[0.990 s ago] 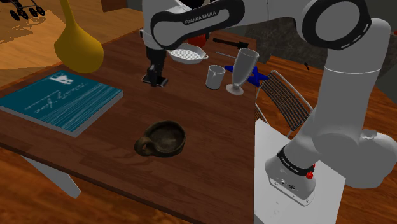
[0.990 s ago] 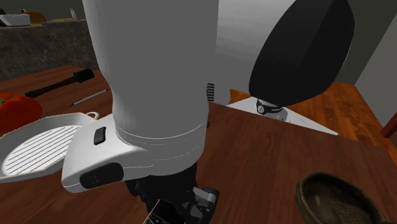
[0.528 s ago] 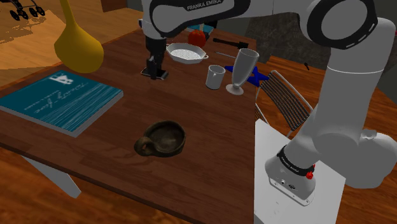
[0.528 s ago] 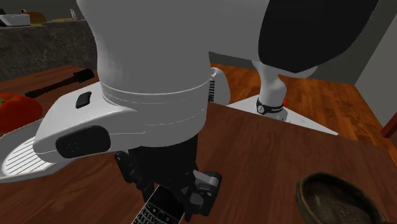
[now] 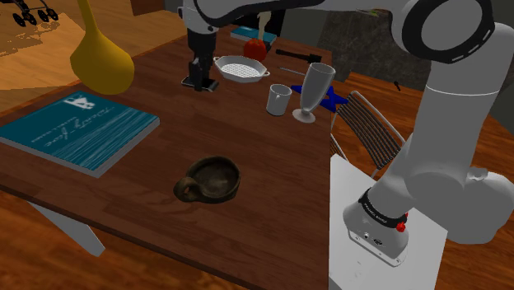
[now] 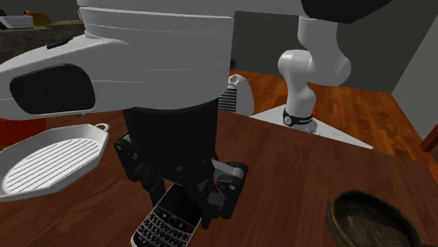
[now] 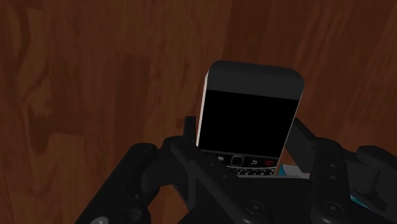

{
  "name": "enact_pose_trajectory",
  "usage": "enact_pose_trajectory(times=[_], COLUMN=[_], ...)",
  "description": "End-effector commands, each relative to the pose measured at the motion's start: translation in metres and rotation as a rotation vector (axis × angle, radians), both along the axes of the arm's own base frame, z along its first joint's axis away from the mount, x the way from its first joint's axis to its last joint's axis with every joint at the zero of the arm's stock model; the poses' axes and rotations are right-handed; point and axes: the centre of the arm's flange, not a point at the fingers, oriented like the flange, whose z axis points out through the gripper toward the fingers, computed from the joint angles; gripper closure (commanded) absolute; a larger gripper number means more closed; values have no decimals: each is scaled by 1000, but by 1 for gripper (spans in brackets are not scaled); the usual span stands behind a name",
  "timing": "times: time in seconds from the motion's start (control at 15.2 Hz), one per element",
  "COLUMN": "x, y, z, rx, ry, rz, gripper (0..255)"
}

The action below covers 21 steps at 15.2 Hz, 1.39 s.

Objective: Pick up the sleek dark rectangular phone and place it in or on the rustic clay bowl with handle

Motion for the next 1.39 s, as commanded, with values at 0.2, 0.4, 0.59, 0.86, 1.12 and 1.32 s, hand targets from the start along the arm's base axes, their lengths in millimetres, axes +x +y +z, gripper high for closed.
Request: enact_pose_trajectory(times=[0.2,0.4,0.59,0.86,1.12,1.32], x=[0,0,-35,-81,-127,-162], y=[0,0,19,44,70,89], z=[26,40,41,42,43,44], rx=[0,0,0,0,0,0], ry=[0,0,0,0,0,0], rz=[0,0,0,0,0,0], gripper=[255,255,255,255,255,255])
